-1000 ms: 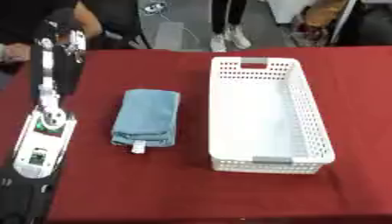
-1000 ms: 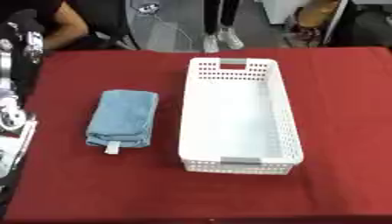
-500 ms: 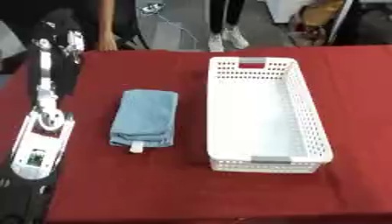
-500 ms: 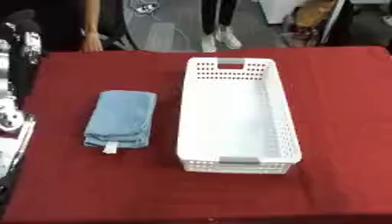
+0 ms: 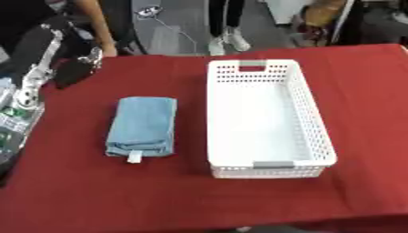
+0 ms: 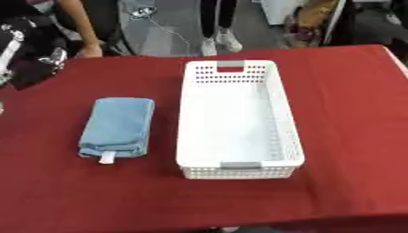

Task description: Pick up objects on the table and place them in the box.

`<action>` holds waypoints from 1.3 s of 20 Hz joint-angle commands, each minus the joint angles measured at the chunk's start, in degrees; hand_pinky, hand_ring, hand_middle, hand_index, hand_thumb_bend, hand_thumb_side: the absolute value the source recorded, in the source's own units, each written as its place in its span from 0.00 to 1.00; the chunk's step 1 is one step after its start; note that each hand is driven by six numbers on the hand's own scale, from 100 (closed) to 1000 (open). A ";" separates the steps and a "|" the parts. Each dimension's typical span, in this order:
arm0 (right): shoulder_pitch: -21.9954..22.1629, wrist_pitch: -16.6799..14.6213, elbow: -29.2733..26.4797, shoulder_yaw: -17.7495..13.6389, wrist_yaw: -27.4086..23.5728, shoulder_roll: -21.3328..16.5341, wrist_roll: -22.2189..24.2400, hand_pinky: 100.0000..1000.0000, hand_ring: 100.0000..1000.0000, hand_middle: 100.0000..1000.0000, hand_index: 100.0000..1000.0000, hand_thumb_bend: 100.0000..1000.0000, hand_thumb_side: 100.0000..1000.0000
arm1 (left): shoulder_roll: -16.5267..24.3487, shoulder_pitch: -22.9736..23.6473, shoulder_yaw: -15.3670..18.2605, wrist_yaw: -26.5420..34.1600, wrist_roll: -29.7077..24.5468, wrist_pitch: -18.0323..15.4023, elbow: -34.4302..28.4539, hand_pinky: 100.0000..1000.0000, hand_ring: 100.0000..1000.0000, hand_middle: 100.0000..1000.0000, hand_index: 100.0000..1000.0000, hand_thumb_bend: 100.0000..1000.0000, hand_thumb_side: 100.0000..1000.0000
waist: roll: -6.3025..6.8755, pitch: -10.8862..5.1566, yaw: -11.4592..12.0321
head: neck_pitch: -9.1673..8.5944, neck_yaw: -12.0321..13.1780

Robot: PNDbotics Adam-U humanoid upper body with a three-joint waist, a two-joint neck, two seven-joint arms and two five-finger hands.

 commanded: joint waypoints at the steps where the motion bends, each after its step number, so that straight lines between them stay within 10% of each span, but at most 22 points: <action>1: -0.25 0.00 -0.41 0.02 0.15 -1.57 0.33 0.79 0.93 0.87 1.00 0.00 0.89 | 5.72 -2.42 -2.73 -1.86 -7.55 -0.47 2.32 0.67 0.81 0.83 0.94 0.36 0.72 | 0.07 -0.60 -0.16 | -0.08 0.01; 11: -0.40 0.13 -0.33 0.13 0.03 -1.52 0.80 0.79 0.93 0.87 1.00 0.00 0.89 | 7.57 -6.63 -7.14 -1.45 -16.29 -3.17 5.79 0.72 0.82 0.83 0.94 0.43 0.78 | 0.27 -0.71 -0.60 | -0.08 0.13; 15: -0.30 0.13 -0.30 0.25 0.04 -1.55 1.02 0.79 0.93 0.87 1.00 0.00 0.89 | 7.10 -8.13 -8.93 -1.47 -18.46 -3.55 7.15 0.76 0.80 0.80 0.93 0.65 0.72 | 0.29 -0.84 -0.70 | -0.08 0.20; 26: -0.25 0.17 -0.20 0.60 -0.06 -1.42 1.70 0.79 0.94 0.87 1.00 0.00 0.89 | -0.35 -18.57 -16.69 -12.30 -33.33 -8.09 13.79 0.91 0.80 0.75 0.91 0.79 0.74 | 0.28 -1.06 -1.03 | -0.08 0.90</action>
